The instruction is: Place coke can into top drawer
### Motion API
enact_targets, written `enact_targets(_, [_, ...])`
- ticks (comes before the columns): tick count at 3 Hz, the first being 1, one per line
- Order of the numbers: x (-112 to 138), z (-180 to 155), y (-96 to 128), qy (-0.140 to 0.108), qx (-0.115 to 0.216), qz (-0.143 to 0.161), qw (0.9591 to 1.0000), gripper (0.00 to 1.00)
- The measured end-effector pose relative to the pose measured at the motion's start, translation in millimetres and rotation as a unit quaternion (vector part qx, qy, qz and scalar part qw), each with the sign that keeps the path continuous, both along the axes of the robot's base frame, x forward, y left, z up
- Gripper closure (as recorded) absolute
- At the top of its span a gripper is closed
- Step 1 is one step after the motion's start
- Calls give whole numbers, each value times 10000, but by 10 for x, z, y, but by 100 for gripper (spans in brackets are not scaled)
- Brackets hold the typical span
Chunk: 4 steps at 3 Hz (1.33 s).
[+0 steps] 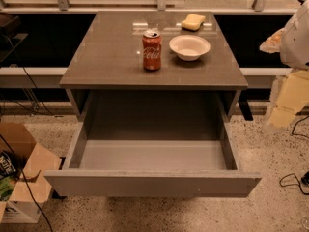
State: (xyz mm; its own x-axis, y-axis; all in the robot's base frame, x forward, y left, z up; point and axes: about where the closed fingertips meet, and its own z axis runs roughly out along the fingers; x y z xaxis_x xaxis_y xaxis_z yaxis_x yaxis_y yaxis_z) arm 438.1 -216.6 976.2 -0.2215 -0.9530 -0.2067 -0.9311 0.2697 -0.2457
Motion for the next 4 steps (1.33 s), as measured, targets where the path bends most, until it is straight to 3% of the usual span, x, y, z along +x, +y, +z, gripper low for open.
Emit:
enact_targets(1, [0, 0, 0, 0, 0, 0, 10000, 0])
enact_targets(2, [84, 24, 116, -162, 175, 65, 9997, 0])
enact_targets(3, [288, 25, 232, -306, 676, 45, 9972, 0])
enact_targets(4, [299, 21, 281, -295, 773, 71, 9965, 0])
